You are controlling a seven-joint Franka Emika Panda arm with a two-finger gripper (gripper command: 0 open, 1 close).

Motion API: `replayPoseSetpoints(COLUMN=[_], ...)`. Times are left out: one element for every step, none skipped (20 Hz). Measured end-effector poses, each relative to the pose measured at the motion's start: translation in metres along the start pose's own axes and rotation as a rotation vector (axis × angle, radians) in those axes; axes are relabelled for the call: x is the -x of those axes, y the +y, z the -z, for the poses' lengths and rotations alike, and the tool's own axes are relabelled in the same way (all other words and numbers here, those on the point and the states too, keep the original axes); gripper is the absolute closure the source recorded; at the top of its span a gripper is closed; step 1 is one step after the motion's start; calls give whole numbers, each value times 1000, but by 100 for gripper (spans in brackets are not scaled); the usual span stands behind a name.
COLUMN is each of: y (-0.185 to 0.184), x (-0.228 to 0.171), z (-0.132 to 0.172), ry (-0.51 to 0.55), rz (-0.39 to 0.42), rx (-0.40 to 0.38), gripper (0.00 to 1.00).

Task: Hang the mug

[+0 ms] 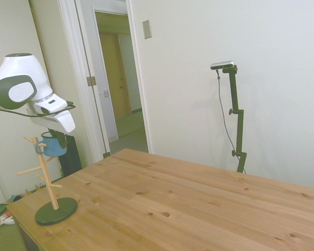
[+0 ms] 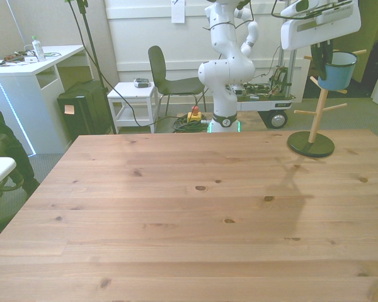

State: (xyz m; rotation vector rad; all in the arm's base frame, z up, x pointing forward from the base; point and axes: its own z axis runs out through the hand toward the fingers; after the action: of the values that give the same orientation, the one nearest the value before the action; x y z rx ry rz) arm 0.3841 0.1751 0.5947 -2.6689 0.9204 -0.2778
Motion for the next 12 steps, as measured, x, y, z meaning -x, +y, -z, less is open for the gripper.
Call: replayPoseSetpoints(y=[0, 0, 0, 0, 0, 0, 0, 0, 0, 0, 0, 0], x=[1, 1, 1, 2, 2, 2, 2, 2, 2, 2, 2, 2], z=[-1, -1, -1, -1, -1, -2, -2, -2, -2, -2, -2, -2], ry=[-2, -2, -2, -2, -3, -4, -5, -5, -5, -6, -6, -6], rz=[1, 2, 2, 2, -1, -5, -9, -11, -12, -13, -14, -14], rx=[1, 1, 1, 1, 2, 3, 4, 5, 5, 5, 6, 6], gripper=[100, 100, 100, 100, 0, 0, 0, 0, 0, 0, 0, 0])
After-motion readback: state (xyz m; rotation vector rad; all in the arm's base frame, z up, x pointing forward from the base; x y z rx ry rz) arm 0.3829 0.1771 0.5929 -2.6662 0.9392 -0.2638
